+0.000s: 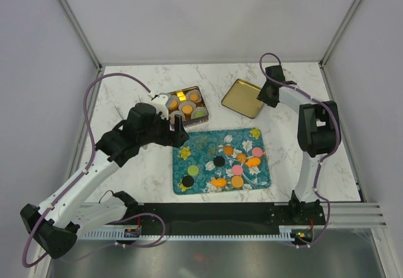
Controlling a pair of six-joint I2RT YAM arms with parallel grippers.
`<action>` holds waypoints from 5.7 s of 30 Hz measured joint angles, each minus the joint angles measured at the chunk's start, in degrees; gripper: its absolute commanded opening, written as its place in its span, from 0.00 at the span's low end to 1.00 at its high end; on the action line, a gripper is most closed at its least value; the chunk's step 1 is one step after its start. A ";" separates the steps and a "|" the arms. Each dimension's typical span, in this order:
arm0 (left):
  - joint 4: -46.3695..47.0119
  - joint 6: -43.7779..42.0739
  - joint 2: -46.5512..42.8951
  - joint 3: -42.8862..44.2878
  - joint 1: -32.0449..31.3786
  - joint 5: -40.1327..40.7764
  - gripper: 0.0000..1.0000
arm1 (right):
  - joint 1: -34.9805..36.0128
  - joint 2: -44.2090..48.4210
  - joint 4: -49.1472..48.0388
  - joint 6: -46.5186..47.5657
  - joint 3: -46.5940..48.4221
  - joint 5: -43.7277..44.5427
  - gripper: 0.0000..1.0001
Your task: Pack the cookies
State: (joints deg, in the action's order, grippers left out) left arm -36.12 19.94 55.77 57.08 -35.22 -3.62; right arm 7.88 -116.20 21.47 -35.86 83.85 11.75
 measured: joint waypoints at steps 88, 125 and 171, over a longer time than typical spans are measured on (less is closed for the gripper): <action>30.51 9.42 43.15 18.99 15.43 -29.79 0.50 | 11.67 20.74 -2.45 1.22 -8.15 -23.52 0.00; 1.92 12.07 41.29 28.65 18.78 -28.11 0.02 | 63.47 28.74 -18.14 60.52 -17.92 28.17 0.82; 4.04 14.21 34.23 24.76 21.31 -31.54 0.79 | 60.13 12.57 -58.51 98.16 -21.46 47.43 0.00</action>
State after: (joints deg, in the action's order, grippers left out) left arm -32.08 34.15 90.00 81.84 -13.91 -35.16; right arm 68.01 -103.63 -37.04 62.30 62.39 59.18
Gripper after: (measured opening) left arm 0.751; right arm 0.227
